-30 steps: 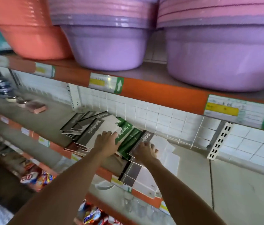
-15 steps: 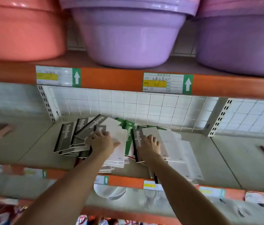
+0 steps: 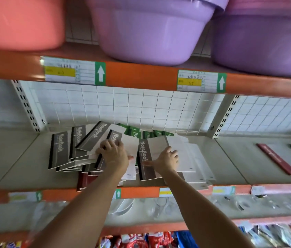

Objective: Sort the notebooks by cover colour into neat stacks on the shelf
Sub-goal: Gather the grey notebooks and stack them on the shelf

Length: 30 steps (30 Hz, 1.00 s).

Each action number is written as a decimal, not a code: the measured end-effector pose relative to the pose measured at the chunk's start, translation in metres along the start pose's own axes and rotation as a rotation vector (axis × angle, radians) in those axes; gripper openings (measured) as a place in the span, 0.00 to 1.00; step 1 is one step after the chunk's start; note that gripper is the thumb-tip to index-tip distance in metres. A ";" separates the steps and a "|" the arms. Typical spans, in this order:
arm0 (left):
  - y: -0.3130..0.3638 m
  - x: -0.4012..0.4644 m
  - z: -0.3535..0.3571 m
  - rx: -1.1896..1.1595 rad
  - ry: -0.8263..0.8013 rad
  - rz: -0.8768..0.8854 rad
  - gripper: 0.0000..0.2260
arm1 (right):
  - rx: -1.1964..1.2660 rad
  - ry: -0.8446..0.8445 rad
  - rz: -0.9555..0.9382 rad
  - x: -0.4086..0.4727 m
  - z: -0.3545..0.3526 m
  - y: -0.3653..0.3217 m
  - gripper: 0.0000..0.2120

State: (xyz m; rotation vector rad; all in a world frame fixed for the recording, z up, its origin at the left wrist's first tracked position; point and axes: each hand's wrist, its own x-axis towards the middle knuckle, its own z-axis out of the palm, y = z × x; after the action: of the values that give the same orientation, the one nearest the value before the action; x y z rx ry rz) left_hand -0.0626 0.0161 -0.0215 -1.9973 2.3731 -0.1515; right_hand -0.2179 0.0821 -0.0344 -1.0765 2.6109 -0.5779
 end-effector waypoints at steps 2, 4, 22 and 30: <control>0.003 -0.008 0.004 -0.054 0.042 0.034 0.35 | 0.060 0.038 0.020 -0.001 0.002 0.003 0.58; 0.006 -0.012 0.009 -0.109 0.058 0.037 0.34 | 0.112 0.044 0.033 -0.001 0.003 0.007 0.57; 0.018 -0.057 -0.054 -0.373 0.257 0.253 0.26 | 0.368 -0.150 -0.085 -0.025 -0.051 0.030 0.14; 0.079 -0.111 -0.110 -0.461 0.139 0.184 0.23 | 0.633 -0.110 -0.113 -0.043 -0.116 0.112 0.07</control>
State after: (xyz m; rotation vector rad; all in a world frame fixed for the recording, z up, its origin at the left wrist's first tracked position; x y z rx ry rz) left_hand -0.1307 0.1444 0.0760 -1.9664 2.8778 0.3000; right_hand -0.3015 0.2158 0.0218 -0.9980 2.0472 -1.2223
